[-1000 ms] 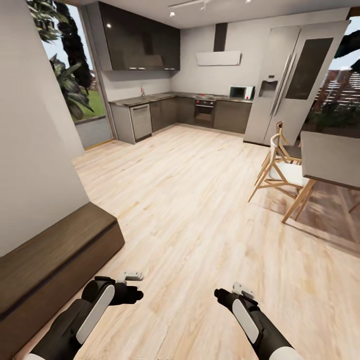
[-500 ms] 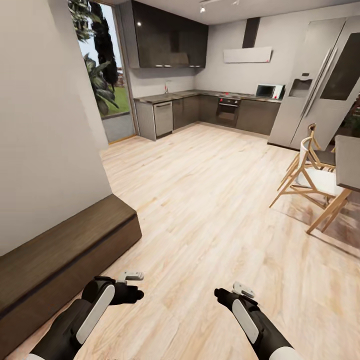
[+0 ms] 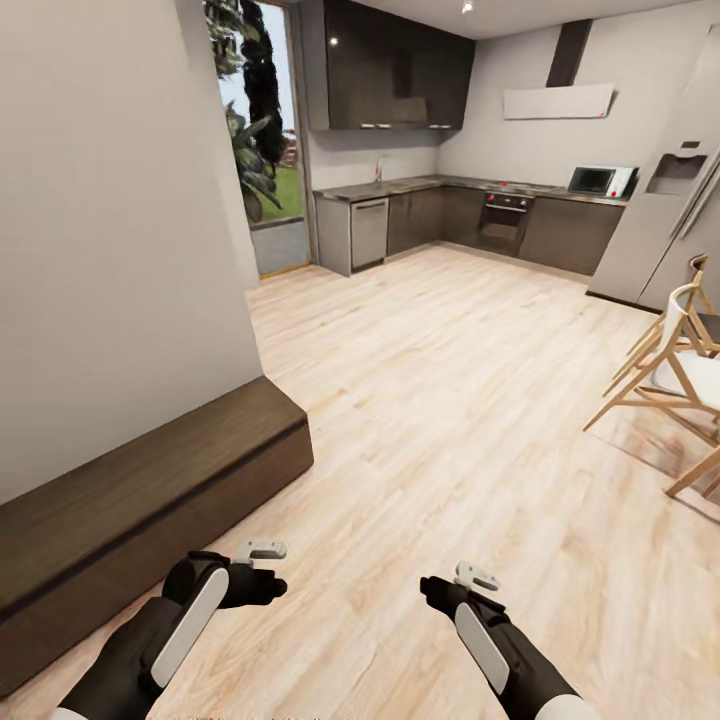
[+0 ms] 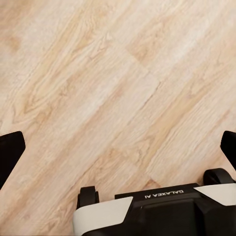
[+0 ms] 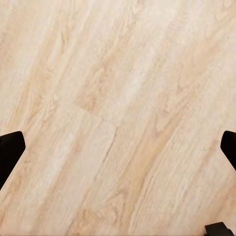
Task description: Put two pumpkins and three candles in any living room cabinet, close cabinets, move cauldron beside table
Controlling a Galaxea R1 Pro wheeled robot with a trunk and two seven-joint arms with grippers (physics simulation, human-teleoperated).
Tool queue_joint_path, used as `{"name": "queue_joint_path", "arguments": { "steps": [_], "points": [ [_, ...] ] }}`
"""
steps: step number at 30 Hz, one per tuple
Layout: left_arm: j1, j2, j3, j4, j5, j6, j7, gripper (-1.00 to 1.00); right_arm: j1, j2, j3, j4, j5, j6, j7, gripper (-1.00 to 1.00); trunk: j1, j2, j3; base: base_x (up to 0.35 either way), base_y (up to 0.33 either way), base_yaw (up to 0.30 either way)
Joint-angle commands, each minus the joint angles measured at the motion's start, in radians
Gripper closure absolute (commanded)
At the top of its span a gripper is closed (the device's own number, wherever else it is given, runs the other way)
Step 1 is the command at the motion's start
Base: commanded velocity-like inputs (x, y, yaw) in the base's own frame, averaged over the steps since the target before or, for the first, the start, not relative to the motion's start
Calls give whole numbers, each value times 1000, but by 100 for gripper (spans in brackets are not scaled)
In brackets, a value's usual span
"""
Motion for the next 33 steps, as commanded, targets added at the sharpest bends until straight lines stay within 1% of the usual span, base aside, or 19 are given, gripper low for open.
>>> {"name": "queue_joint_path", "arguments": {
  "steps": [1,8,33],
  "points": [
    [-1,1,-3,-1,10,2,10,-100,0,-1,7,-2,-9,1,-8,-100,0,-1,-2,2,-3,247],
    [-1,1,-2,-1,10,2,10,-100,0,-1,14,-2,-9,-3,-8,-100,0,-1,-9,0,-1,246],
    [-1,1,-3,2,13,2,10,-100,0,-1,15,-2,-9,-3,-6,-100,0,-1,-33,0,0,246]
  ]
}}
